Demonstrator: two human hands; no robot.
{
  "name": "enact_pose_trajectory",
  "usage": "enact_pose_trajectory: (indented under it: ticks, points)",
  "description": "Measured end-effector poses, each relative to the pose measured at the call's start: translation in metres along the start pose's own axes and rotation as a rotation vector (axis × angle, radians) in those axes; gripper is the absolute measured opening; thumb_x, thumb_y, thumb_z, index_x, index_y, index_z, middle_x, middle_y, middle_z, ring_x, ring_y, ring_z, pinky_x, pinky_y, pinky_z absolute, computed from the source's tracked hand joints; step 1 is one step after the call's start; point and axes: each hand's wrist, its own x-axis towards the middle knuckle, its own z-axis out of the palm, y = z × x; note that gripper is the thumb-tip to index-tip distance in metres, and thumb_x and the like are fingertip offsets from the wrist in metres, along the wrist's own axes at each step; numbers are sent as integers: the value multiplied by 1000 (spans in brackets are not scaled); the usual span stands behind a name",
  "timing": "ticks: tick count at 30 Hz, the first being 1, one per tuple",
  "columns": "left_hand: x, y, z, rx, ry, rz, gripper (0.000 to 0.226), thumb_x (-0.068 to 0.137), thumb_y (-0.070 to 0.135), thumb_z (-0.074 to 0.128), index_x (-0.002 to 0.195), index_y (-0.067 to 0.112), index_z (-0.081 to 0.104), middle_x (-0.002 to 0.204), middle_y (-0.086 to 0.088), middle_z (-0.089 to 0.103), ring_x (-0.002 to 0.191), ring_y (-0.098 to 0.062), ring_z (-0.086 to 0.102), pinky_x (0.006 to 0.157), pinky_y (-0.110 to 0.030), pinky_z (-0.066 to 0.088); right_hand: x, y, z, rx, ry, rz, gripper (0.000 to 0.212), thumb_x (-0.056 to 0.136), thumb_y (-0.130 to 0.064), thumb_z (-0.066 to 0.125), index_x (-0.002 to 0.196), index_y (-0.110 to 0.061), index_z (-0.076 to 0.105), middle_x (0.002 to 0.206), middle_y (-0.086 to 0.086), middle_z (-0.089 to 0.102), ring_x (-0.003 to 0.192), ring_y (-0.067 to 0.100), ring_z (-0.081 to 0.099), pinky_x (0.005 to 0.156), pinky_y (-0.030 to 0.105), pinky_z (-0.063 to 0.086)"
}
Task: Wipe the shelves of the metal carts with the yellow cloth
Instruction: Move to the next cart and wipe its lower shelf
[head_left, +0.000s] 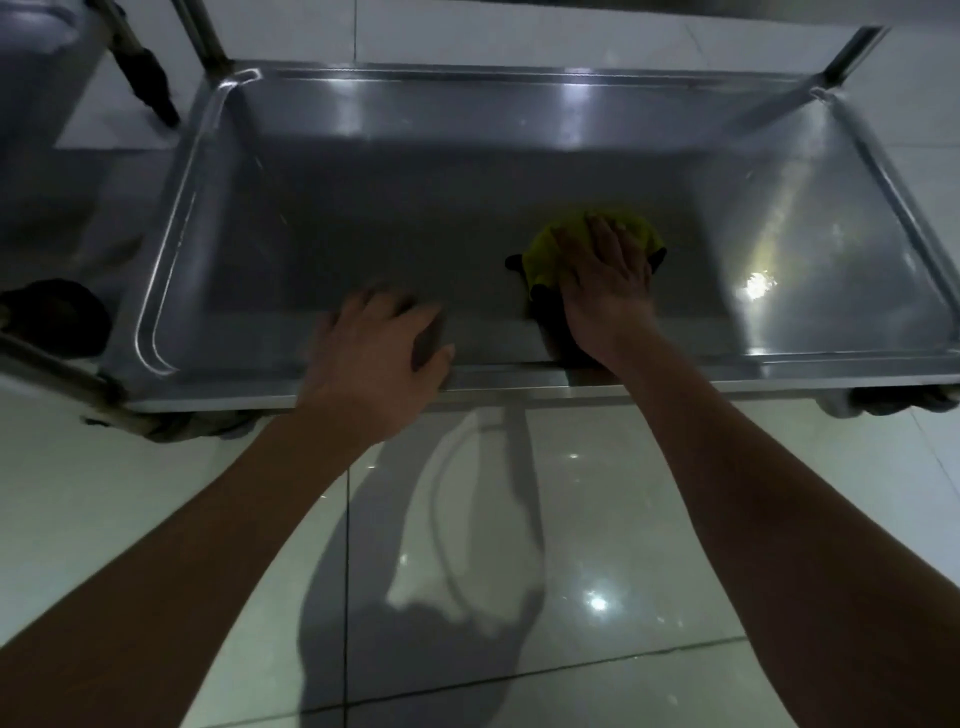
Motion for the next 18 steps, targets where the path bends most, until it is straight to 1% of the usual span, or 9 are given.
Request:
enact_pose_trajectory:
  ticks: [3,5,6,8,11,14,16,18]
  points:
    - [-11,-49,-17,78,109,-122,40,88,48,54,119,25,64,128,-11,59,119,-40,50,96,-53,44,14,-42,9,65,-34,-7,57,99,-33,40,154,-31,24,165,2,9,151,28,5,121,48,6]
    - [-20,-78,-25,174,113,-186,34,85,46,56,106,22,66,118,-14,61,111,-41,52,89,-53,45,20,-71,16,81,-18,-56,58,97,-36,43,152,-34,27,164,2,12,150,30,8,121,48,7]
    - [-25,-89,-26,205,91,-204,31,86,44,58,103,19,66,116,-14,61,108,-41,53,86,-52,46,22,-86,20,78,-6,-101,57,96,-37,45,151,-33,30,164,4,15,149,31,10,121,48,9]
    - [-33,-103,-27,211,71,-197,32,88,43,56,106,18,66,116,-12,62,102,-40,56,80,-49,49,28,-117,27,80,10,-180,57,95,-37,45,150,-31,33,163,6,19,148,34,14,120,49,11]
    - [-45,-113,-28,169,103,-119,40,88,45,51,111,18,69,116,-10,67,97,-38,63,74,-45,53,41,-166,40,108,-9,-242,55,95,-36,43,149,-33,35,163,5,18,149,32,13,120,48,11]
    - [-49,-115,-32,137,71,-94,49,88,48,46,115,15,69,117,-12,66,101,-36,62,75,-47,55,53,-221,52,113,-73,-305,53,98,-35,41,150,-34,32,164,4,14,150,31,8,120,49,9]
    - [-49,-115,-34,147,6,-124,52,90,49,39,121,17,64,122,-9,62,109,-33,57,83,-46,52,57,-258,58,155,-130,-357,53,99,-37,40,151,-34,30,164,3,12,151,30,5,120,50,7]
    - [-50,-118,-33,161,-20,-149,51,94,48,36,133,21,56,132,-4,57,120,-28,51,93,-45,47,60,-291,61,202,-182,-411,54,99,-39,39,152,-36,29,165,2,11,151,28,4,119,50,6]
